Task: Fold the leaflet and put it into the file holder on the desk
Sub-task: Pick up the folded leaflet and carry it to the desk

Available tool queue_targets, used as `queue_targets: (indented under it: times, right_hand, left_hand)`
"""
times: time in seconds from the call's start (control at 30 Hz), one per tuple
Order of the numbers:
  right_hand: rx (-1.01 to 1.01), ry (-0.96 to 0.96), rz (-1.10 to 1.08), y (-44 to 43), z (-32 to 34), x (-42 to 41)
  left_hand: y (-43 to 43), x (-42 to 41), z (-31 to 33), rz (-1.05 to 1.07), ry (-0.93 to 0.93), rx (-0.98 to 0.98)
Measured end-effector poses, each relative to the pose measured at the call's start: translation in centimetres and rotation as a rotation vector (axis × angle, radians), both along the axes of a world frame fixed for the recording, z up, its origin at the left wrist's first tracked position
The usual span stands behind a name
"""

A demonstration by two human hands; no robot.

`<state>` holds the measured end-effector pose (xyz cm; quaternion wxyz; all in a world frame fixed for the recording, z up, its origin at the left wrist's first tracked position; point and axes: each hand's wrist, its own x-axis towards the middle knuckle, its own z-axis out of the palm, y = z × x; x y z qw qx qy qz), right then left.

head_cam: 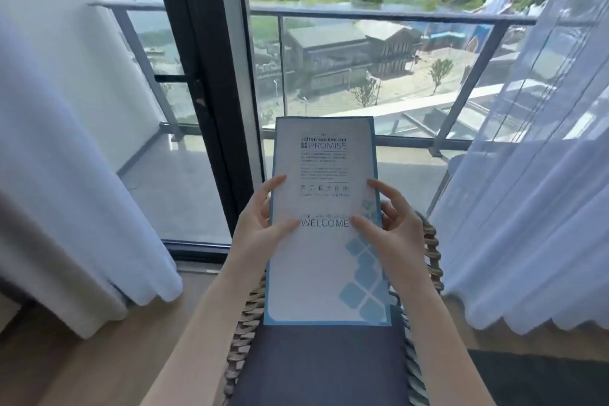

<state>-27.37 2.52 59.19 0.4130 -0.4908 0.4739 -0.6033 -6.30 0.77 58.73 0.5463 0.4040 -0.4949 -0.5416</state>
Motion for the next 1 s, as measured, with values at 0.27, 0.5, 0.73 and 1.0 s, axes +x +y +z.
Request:
queue_targets:
  times: [0.27, 0.5, 0.73, 1.0]
  right_hand:
    - [0.104, 0.011, 0.297, -1.4, -2.1, 7.5]
    - [0.158, 0.018, 0.618, -0.2, -2.5, 19.6]
    - [0.201, 0.061, 0.934, 4.3, -2.6, 34.5]
    - [0.154, 0.100, 1.195, 10.1, -3.1, 53.6]
  left_hand:
    - [4.5, 7.2, -2.6, 0.319, 0.018, 0.085]
    - [11.7, 16.9, -3.7, 0.651, 0.054, 0.111]
    - [21.2, 27.3, -4.3, 0.996, 0.081, 0.132]
    - [29.9, 42.1, -5.0, 1.272, 0.066, 0.118]
